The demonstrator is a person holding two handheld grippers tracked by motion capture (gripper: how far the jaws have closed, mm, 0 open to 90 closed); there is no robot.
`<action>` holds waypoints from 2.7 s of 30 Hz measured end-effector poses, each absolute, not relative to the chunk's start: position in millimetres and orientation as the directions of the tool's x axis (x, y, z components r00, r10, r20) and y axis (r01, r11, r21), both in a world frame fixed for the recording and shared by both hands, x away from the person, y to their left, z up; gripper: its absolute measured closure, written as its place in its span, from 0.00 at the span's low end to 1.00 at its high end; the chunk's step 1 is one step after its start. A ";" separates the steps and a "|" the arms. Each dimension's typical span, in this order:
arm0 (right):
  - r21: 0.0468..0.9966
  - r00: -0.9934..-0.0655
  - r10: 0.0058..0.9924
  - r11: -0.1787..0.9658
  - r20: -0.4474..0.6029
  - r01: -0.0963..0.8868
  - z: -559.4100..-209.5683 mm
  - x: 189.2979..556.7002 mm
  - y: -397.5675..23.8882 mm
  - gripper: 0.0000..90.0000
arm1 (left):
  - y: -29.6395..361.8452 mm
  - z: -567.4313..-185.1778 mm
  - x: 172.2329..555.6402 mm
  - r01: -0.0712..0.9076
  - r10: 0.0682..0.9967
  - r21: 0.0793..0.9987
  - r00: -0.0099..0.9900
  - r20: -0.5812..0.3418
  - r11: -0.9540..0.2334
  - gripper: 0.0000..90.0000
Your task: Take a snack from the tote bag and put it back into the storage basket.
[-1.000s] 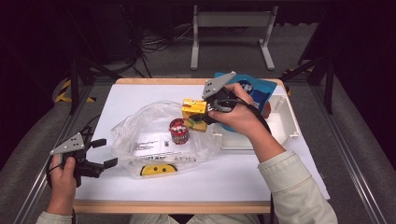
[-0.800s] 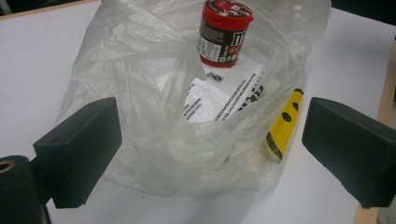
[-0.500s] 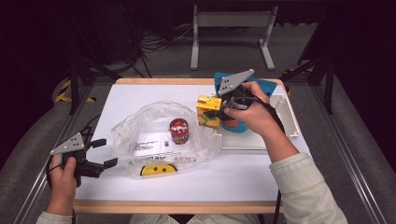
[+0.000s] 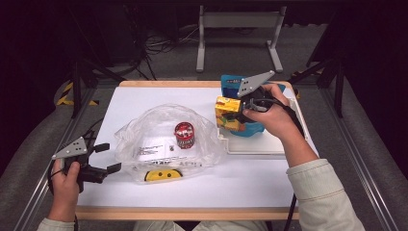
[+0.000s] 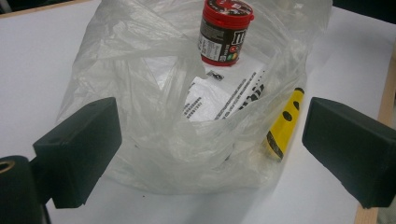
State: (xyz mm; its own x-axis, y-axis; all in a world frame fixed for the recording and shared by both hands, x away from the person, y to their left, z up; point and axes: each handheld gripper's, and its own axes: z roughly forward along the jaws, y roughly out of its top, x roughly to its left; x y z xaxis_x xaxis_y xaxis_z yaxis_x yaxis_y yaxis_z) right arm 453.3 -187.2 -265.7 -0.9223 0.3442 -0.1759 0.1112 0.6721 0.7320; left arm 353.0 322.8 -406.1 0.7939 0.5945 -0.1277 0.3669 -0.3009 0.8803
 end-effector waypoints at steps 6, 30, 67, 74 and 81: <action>0.727 -0.914 0.365 0.675 -0.177 0.129 -269.0 455.2 -197.0 0.61 | 322.8 -406.2 353.2 0.370 0.595 0.881 0.792 -0.133 -0.296 0.06; 0.710 -0.904 0.394 0.683 -0.163 0.169 -307.0 462.9 -216.4 0.61 | 322.9 -406.1 353.4 0.366 0.594 0.880 0.794 -0.125 -0.304 0.06; 0.678 -0.906 0.405 0.701 -0.121 0.223 -363.3 467.4 -216.6 0.61 | 322.0 -406.5 353.0 0.372 0.593 0.879 0.794 -0.133 -0.300 0.06; 0.678 -0.906 0.408 0.697 -0.111 0.231 -370.0 468.2 -218.7 0.61 | 322.0 -406.5 353.1 0.372 0.593 0.878 0.794 -0.134 -0.300 0.06; 0.684 -0.910 0.400 0.694 -0.109 0.224 -371.8 468.0 -222.1 0.60 | 321.9 -406.4 353.1 0.371 0.592 0.879 0.795 -0.133 -0.300 0.06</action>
State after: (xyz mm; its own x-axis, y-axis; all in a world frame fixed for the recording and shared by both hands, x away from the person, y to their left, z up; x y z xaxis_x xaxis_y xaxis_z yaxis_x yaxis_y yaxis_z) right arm 468.0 -222.1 -371.8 -0.9099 0.4004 -0.1088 0.2239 0.6945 0.6838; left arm 353.1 321.9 -406.4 0.7945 0.5924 -0.1332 0.3713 -0.3004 0.8786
